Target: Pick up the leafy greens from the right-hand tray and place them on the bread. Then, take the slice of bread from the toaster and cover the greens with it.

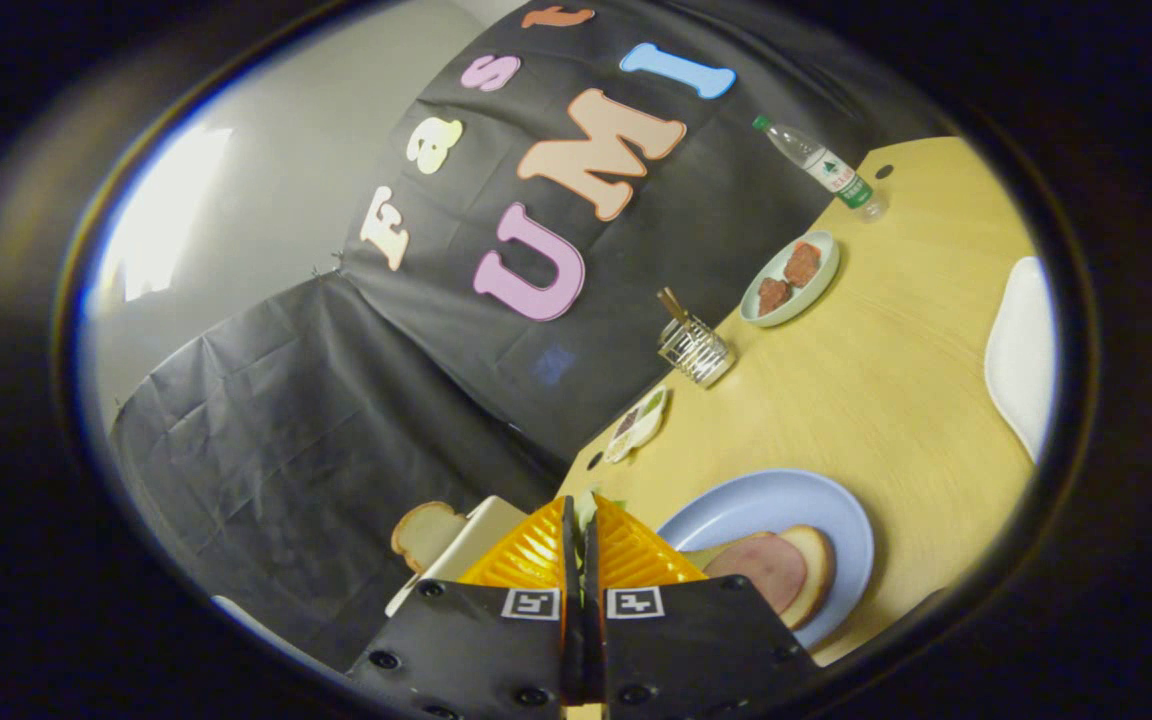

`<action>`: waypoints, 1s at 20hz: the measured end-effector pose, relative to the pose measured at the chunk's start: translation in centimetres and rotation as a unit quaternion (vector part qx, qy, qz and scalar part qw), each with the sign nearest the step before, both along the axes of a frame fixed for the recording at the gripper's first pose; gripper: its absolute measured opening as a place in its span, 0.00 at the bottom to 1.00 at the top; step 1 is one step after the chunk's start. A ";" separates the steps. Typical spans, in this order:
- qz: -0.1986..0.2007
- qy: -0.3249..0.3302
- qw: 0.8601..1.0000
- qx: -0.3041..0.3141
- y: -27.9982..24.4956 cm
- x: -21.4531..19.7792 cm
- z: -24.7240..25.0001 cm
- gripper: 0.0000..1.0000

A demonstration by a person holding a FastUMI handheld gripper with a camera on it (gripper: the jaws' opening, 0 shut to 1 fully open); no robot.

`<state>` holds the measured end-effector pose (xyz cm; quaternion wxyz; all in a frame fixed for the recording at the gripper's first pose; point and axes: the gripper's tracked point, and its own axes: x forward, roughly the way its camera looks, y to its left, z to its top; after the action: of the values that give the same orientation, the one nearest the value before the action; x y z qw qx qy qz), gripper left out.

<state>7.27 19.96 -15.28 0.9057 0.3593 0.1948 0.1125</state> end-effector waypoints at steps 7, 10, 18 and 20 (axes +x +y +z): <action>-0.032 0.046 0.994 -0.097 -3.0 -0.2 -3.6 0.04; -0.041 0.052 0.987 -0.148 -4.2 -0.3 -4.5 0.04; -0.012 0.068 0.968 -0.241 -4.3 -1.4 -6.6 0.07; -0.013 0.067 0.966 -0.248 -4.5 -1.4 -6.4 0.08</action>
<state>5.87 15.51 -21.72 0.9526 0.1322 0.2727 0.0245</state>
